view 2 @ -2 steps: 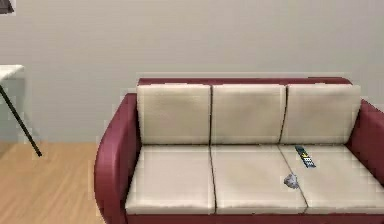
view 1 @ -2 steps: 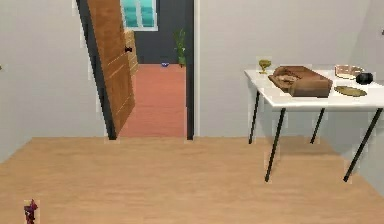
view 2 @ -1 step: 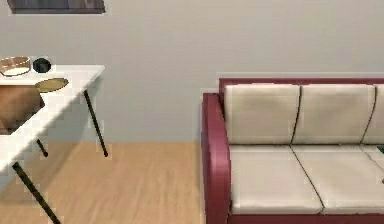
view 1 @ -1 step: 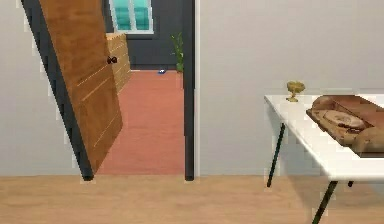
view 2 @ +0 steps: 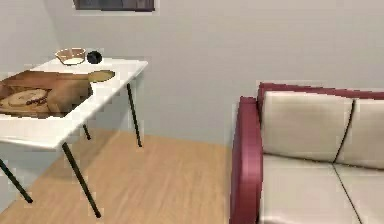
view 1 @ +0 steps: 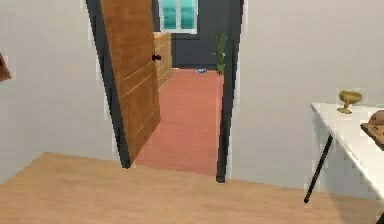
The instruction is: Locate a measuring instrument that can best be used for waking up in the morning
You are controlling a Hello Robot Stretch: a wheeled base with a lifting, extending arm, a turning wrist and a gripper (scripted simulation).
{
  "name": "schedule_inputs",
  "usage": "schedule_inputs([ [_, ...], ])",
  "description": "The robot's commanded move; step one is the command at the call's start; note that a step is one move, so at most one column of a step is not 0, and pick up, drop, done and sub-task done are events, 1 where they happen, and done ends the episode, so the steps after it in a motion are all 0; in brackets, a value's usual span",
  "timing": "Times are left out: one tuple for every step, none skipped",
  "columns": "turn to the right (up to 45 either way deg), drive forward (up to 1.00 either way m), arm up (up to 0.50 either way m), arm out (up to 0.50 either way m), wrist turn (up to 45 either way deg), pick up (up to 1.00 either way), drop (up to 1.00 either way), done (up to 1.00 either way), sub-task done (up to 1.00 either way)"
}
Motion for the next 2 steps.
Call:
schedule_inputs([
  [0.0,1.00,0.00,0.00,0.0,0.00,0.00,0.00,0.00],
  [-3.0,0.00,0.00,0.00,0.0,0.00,0.00,0.00,0.00],
])
